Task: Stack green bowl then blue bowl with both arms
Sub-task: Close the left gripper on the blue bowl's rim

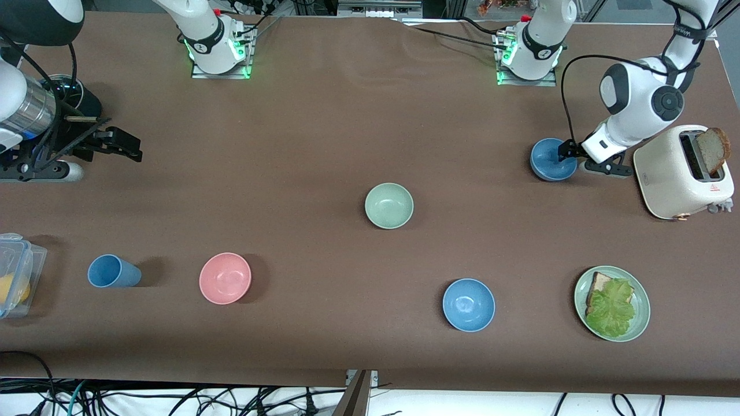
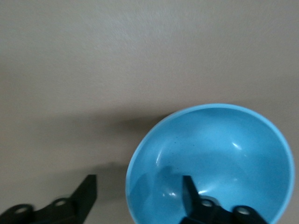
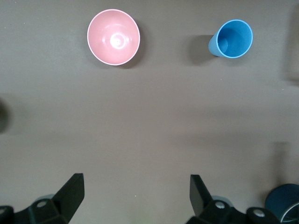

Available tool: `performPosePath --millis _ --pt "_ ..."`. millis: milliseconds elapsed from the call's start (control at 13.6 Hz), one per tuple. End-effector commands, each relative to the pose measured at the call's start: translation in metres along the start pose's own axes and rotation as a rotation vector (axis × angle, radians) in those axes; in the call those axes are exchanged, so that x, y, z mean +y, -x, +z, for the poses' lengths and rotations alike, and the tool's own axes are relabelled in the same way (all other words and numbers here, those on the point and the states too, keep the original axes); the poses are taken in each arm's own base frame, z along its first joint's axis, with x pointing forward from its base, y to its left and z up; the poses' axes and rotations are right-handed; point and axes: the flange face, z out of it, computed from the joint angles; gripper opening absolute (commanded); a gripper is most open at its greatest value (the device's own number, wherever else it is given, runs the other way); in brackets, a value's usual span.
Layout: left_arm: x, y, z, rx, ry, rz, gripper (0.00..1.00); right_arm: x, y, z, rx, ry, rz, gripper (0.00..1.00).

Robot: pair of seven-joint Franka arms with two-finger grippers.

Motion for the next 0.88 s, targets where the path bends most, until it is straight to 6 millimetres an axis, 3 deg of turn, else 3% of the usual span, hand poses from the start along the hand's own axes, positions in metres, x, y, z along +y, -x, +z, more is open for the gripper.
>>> performPosePath --millis 0,368,515,589,736,810 --pt "-0.003 -0.005 -0.001 0.019 0.016 0.052 0.00 0.002 0.000 -0.005 0.003 0.009 0.003 1.00" --pt "-0.006 -0.007 -0.001 0.019 0.017 0.061 0.00 0.002 0.000 -0.005 0.005 0.009 0.003 1.00" --pt "-0.006 -0.013 -0.009 0.018 0.019 0.056 0.00 0.002 0.000 -0.005 0.005 0.009 0.003 1.00" --pt "-0.007 -0.022 -0.019 -0.016 0.036 0.058 0.00 0.002 0.000 -0.005 0.003 0.009 0.003 1.00" --pt "-0.009 -0.058 -0.070 -0.115 0.087 0.074 0.00 0.002 0.000 -0.005 0.003 0.009 0.003 1.00" --pt "0.007 -0.079 -0.099 -0.149 0.131 0.093 0.00 0.002 0.000 -0.005 0.003 0.009 0.003 1.00"
